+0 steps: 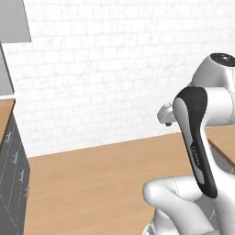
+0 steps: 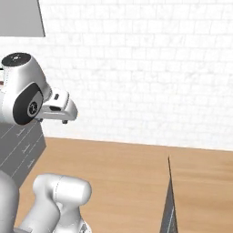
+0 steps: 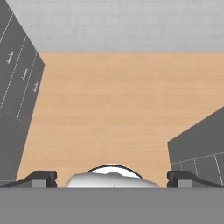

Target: Gather all objects into one cabinet and sort the glasses and bowls to opposite sides.

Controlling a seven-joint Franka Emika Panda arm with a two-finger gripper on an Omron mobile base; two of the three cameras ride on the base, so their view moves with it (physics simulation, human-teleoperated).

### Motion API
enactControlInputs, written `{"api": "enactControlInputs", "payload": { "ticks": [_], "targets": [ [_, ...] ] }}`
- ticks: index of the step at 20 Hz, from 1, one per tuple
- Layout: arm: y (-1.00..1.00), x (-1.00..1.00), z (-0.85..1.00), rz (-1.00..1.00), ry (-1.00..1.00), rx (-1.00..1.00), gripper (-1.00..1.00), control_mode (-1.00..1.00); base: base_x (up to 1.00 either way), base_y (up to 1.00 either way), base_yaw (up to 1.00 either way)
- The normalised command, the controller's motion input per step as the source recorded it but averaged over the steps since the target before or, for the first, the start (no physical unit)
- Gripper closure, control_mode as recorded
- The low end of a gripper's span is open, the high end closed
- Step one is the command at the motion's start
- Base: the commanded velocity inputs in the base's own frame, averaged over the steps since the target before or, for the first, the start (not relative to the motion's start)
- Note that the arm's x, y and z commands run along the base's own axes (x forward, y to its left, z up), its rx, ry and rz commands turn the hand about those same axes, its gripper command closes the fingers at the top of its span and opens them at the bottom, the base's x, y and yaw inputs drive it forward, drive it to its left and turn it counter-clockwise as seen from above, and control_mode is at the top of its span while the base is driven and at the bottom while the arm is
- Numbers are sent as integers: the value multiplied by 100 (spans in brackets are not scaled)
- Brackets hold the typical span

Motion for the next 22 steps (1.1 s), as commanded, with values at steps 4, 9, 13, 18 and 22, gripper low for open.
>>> {"api": "enactControlInputs", "payload": {
  "ticks": [4, 9, 13, 18, 22],
  "targets": [
    [0, 0, 0, 0, 0, 0, -100, 100, 100, 0, 6],
    [0, 0, 0, 0, 0, 0, -100, 100, 100, 1, 23],
    [0, 0, 0, 0, 0, 0, -100, 100, 100, 0, 53],
    [0, 0, 0, 0, 0, 0, -100, 100, 100, 0, 63],
    [0, 0, 0, 0, 0, 0, -100, 100, 100, 0, 69]
  ]
}}
